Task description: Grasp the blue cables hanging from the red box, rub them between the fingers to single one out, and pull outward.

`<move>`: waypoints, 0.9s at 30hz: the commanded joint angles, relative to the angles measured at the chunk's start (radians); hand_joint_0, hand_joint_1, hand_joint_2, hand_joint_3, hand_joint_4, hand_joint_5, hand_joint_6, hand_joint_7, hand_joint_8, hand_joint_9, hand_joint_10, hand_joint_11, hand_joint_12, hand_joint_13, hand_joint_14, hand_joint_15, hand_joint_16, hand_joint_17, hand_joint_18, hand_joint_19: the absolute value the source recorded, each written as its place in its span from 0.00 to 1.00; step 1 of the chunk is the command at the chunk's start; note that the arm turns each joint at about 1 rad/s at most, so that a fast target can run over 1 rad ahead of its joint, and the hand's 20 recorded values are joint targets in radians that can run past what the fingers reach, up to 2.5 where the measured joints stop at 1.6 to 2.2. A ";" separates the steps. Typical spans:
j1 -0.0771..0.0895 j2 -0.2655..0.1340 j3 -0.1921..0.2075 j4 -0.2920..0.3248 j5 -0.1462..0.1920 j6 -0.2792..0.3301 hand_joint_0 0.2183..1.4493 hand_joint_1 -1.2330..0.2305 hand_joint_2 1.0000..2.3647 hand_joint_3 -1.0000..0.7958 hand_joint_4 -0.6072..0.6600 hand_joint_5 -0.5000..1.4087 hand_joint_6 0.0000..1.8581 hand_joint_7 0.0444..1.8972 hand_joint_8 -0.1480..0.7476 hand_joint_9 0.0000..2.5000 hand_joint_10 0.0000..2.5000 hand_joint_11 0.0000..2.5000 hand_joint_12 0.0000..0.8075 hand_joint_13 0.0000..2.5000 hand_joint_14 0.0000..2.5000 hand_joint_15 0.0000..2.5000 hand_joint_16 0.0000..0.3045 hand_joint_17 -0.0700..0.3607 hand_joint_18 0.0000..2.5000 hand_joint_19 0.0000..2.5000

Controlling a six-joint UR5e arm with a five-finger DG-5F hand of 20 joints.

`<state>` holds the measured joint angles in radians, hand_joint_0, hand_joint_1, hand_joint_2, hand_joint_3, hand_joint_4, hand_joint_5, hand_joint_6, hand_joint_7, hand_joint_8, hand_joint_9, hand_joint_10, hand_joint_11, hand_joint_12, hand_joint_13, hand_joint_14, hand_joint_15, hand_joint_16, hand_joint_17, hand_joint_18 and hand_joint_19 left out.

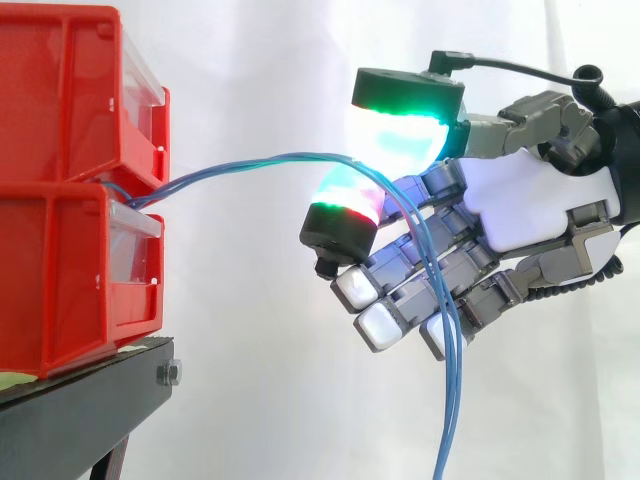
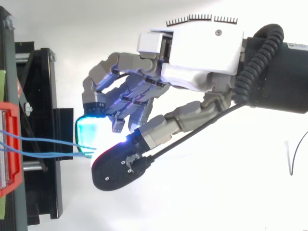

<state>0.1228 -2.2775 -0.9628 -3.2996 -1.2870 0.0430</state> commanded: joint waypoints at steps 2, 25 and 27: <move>0.001 0.000 -0.001 0.000 0.000 0.000 0.42 0.22 0.00 0.28 0.54 0.15 0.47 0.51 0.49 0.28 0.01 0.32 0.49 0.26 0.01 0.19 0.18 0.45 0.32 0.22; 0.000 0.000 0.001 -0.003 0.000 0.000 0.29 0.30 0.00 0.28 0.57 0.16 0.47 0.53 0.50 0.30 0.01 0.32 0.50 0.25 0.01 0.18 0.18 0.45 0.31 0.24; 0.000 0.000 -0.001 -0.003 0.000 0.000 0.30 0.32 0.00 0.28 0.57 0.16 0.47 0.53 0.50 0.31 0.01 0.31 0.49 0.25 0.01 0.18 0.18 0.45 0.31 0.24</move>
<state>0.1228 -2.2777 -0.9633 -3.3020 -1.2870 0.0430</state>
